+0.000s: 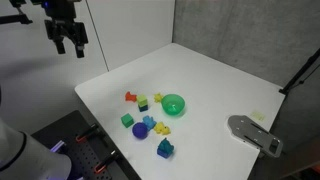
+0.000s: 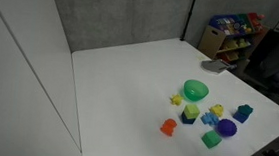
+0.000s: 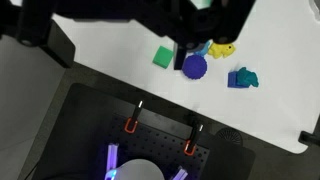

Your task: Put the orange toy in the bowl

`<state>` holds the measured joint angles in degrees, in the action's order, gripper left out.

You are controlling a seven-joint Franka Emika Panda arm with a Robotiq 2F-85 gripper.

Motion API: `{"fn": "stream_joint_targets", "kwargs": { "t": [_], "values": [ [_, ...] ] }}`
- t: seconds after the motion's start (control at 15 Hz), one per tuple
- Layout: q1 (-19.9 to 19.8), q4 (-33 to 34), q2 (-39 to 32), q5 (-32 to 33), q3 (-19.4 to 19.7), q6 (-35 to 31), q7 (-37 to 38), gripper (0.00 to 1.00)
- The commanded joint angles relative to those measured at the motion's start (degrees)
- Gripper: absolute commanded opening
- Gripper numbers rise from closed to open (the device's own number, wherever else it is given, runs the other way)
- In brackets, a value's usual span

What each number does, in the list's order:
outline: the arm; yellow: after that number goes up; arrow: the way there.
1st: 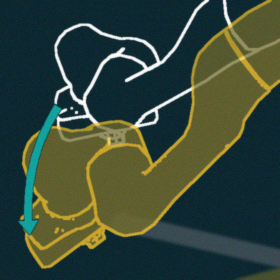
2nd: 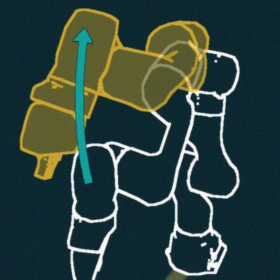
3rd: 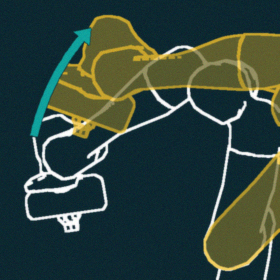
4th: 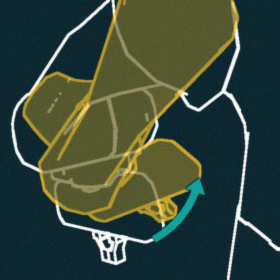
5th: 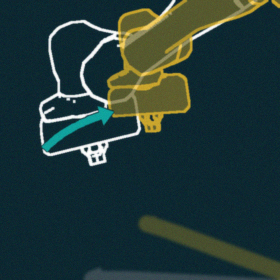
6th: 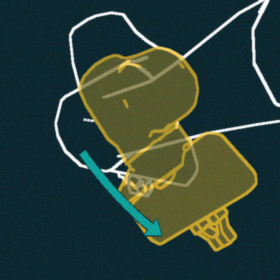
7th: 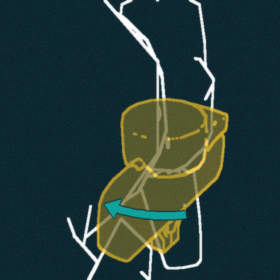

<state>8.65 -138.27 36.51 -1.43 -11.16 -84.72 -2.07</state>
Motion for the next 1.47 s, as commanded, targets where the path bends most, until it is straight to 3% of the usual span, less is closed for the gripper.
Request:
{"fn": "stream_joint_targets", "kwargs": {
  "t": [0.0, 0.27, 0.53, 0.8, 1.4],
  "values": [
    [0.87, 0.09, -0.14, 0.30, 0.67, 0.06, 0.43, 1.00],
    [0.87, 0.09, -0.11, 0.30, 0.67, 0.05, 0.43, 1.00],
    [0.39, 1.96, -2.23, 0.41, 0.22, -3.95, 1.70, 1.00],
    [0.01, 3.85, -5.87, -0.06, -0.17, -10.81, 3.85, 1.00],
    [-0.92, 5.96, -19.33, 0.99, -0.75, -33.18, 11.03, 1.00]
  ]
}}
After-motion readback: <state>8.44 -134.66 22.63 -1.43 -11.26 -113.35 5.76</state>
